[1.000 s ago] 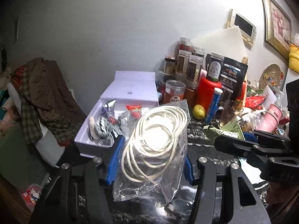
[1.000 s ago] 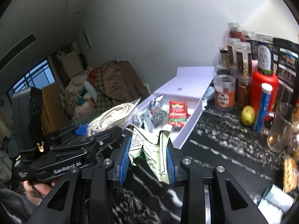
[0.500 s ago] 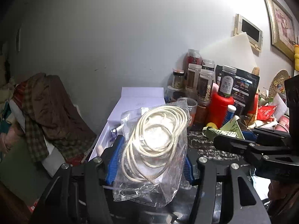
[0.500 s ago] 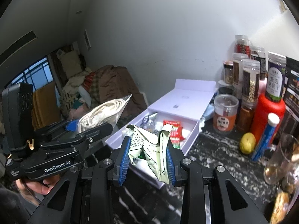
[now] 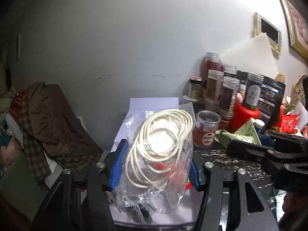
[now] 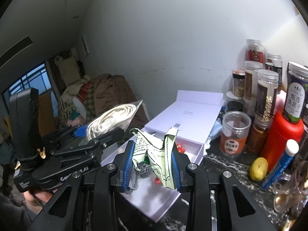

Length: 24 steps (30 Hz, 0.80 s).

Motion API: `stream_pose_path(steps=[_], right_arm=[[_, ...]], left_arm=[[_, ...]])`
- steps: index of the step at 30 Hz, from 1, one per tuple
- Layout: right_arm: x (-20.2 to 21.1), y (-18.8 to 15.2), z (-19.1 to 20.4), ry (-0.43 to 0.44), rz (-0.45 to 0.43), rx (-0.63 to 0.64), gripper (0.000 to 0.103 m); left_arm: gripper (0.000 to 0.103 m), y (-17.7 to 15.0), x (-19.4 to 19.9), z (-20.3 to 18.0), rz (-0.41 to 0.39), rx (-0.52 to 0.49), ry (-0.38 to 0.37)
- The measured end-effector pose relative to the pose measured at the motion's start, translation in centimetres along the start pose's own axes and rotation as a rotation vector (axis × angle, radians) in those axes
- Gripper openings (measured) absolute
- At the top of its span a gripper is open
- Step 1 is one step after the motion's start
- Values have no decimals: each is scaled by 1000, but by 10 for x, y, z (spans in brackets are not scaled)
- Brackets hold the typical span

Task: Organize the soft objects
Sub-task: 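Carry the rope bag and green packet over the white box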

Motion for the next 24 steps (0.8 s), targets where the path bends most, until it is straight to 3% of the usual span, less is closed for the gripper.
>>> stream_pose_path(steps=[6, 19, 24], right_arm=[[-23, 9, -12, 5, 15, -9, 34], [-81, -7, -28, 55, 119, -33, 34], [-96, -12, -33, 78, 159, -38, 34]], left_arm=[[55, 5, -30, 9, 18, -1, 25], [55, -30, -91, 26, 145, -22, 103], [55, -41, -108, 27, 196, -17, 93]])
Point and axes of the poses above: each gripper's, at about its wrist camera, not at the fingertips, and x roughly against the way its jaws point, z to its left, y to its top, the point moved 4 cm from there along -x, roughly the way its jaws point, and after that the axes turned 4 degrees about x, right-handed, at the moved point
